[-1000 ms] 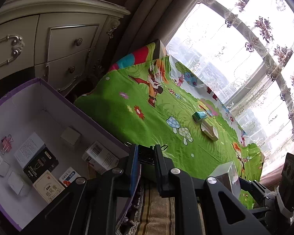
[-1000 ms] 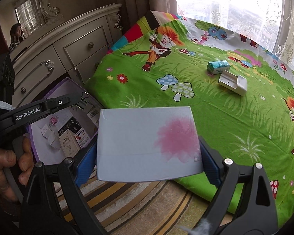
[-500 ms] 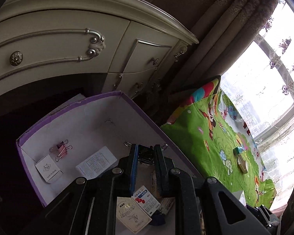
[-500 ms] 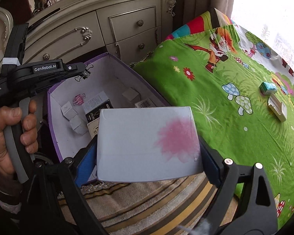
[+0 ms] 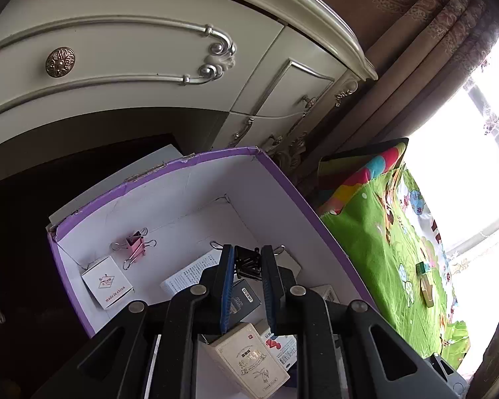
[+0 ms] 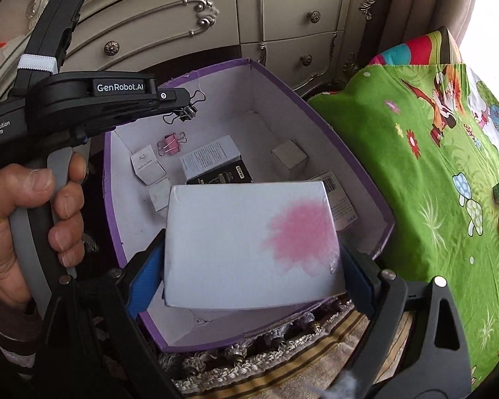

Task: Organize rigid objects
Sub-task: 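Carry the clip and pink-marked box to the storage box and release them inside, then move both tools back over the bed toward the last items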

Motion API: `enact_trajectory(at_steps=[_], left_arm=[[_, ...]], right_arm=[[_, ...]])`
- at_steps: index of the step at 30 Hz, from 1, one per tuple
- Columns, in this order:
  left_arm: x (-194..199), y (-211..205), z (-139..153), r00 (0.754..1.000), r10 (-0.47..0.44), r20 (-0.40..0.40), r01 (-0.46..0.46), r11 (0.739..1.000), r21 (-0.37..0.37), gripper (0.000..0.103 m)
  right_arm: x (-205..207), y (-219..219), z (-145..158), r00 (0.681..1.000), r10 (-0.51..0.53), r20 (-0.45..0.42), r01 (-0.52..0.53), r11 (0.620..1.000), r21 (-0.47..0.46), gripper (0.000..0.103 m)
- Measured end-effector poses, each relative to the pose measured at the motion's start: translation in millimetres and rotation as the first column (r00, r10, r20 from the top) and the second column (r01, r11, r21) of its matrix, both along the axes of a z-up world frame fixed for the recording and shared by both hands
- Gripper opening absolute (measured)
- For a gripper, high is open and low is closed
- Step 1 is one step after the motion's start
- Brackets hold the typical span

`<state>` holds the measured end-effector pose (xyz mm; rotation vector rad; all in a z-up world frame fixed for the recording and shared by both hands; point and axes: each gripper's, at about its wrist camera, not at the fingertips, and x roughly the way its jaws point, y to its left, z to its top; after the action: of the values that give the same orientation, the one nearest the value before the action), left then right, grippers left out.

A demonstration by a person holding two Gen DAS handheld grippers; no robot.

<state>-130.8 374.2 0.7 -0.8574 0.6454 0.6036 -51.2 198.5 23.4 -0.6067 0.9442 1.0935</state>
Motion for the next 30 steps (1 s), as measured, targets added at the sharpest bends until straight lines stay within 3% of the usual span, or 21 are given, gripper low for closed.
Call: enact_trajectory(at_steps=[5, 10, 20, 30], left_arm=[[0.0, 1.0, -3.6, 1.000, 0.005, 0.009, -0.005, 1.000, -0.019, 0.020], [5.0, -3.8, -6.3, 1.000, -0.010, 0.000, 0.010, 0.999, -0.033, 0.041], [15.6, -14.0, -2.8, 0.999, -0.044, -0.014, 0.044, 0.999, -0.022, 0.044], [45.7, -39.5, 5.4, 0.993, -0.118, -0.027, 0.118, 0.993, -0.005, 0.045]], right_arm=[[-1.8, 3.6, -7.3, 1.000, 0.012, -0.014, -0.012, 1.000, -0.022, 0.098], [1.4, 0.6, -8.3, 1.000, -0.011, -0.022, 0.010, 1.000, -0.018, 0.099], [26.2, -22.2, -0.6, 0.996, -0.085, -0.019, 0.085, 0.996, 0.003, 0.099], [80.7, -57.1, 12.3, 0.981, -0.195, -0.011, 0.196, 0.980, 0.035, 0.099]])
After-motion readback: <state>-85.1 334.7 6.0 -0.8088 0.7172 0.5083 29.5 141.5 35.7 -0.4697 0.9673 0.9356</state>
